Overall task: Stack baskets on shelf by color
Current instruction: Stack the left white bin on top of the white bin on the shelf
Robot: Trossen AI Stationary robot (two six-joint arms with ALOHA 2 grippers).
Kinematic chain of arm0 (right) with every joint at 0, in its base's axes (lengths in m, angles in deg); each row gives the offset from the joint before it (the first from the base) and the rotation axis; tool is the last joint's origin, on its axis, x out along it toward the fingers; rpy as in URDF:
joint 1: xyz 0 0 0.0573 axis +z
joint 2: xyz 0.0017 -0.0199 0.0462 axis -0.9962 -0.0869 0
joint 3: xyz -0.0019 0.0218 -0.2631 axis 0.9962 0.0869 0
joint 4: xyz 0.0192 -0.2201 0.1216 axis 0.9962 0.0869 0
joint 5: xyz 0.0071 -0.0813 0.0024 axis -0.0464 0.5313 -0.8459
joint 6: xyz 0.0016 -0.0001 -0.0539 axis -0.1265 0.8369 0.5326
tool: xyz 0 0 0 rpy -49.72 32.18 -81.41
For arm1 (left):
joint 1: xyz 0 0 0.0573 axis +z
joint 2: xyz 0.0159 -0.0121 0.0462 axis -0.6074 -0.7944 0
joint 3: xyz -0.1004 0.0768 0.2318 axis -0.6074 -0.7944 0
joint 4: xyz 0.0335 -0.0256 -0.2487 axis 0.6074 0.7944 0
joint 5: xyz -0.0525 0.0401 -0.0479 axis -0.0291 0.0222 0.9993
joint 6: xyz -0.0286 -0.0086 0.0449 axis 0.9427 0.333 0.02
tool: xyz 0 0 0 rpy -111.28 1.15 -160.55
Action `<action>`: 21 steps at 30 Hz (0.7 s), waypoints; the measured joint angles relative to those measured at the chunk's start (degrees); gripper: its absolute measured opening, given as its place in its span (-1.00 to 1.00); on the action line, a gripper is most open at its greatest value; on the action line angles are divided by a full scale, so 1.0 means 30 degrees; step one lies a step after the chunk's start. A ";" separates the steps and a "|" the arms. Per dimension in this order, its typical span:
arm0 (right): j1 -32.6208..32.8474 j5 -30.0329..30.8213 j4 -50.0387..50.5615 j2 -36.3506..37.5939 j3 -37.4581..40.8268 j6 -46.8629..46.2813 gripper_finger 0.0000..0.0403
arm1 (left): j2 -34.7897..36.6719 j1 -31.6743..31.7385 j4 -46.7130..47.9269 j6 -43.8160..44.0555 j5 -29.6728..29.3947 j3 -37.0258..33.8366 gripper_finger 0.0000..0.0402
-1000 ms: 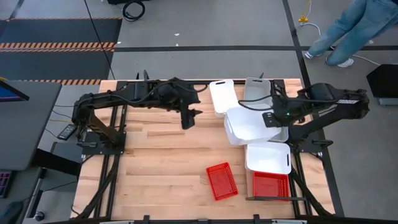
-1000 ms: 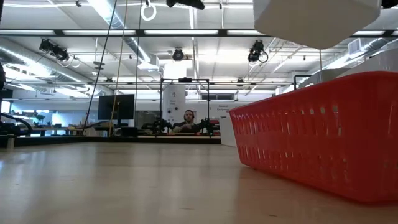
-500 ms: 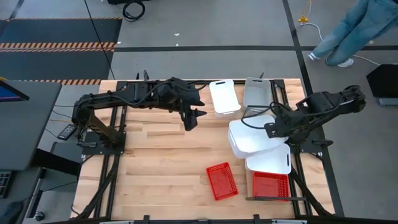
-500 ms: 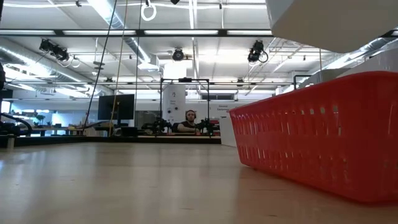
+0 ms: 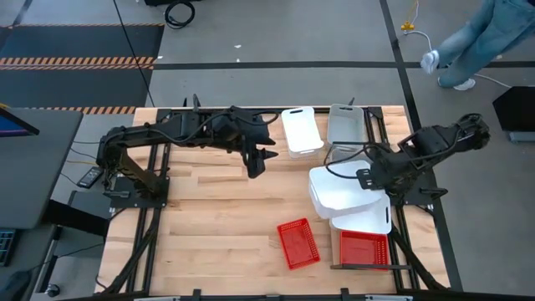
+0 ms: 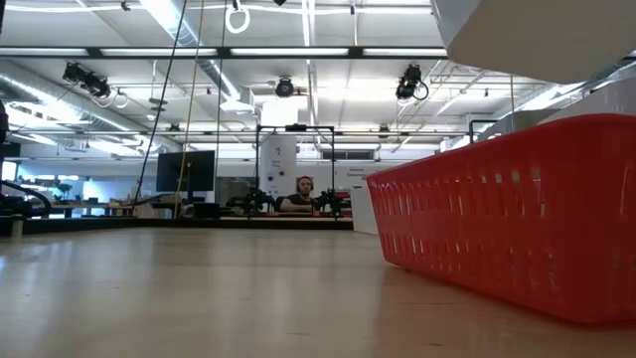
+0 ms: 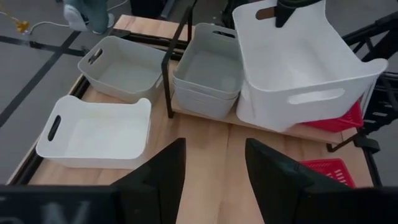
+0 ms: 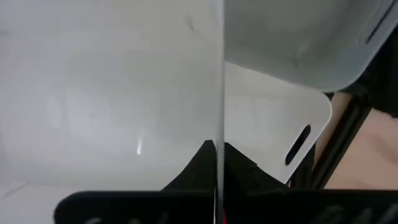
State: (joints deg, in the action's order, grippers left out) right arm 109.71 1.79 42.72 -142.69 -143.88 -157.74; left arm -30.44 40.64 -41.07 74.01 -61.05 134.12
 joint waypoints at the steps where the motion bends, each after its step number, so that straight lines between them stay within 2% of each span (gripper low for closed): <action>1: 0.0278 0.0065 0.0000 0.0000 0.0000 -0.0494 -0.97 | 0.0000 -0.0012 0.0020 0.0143 0.0003 0.0000 -0.14; 9: 0.3256 0.0761 -0.0031 -0.0235 0.0043 -0.4178 -0.94 | 0.0000 -0.0121 0.0010 0.0649 -0.0067 0.0000 -0.14; 14: 0.5308 -0.0139 0.0000 -0.0237 0.0790 -0.6791 -0.94 | 0.0000 -0.0125 -0.0033 0.0607 -0.0514 0.0001 -0.14; 18: 0.5901 -0.0443 0.0015 -0.0209 0.1130 -0.7234 -0.94 | 0.0000 -0.0188 -0.0008 0.0568 -0.0523 0.0007 -0.14; 21: 0.5914 0.0435 0.0000 -0.0224 0.1279 -0.7293 -0.94 | 0.0000 -0.0303 0.0001 0.0439 -0.0522 0.0007 -0.14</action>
State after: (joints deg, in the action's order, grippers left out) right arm 127.45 3.10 42.72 -143.36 -140.05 -179.62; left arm -30.44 39.73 -41.07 75.33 -62.62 134.14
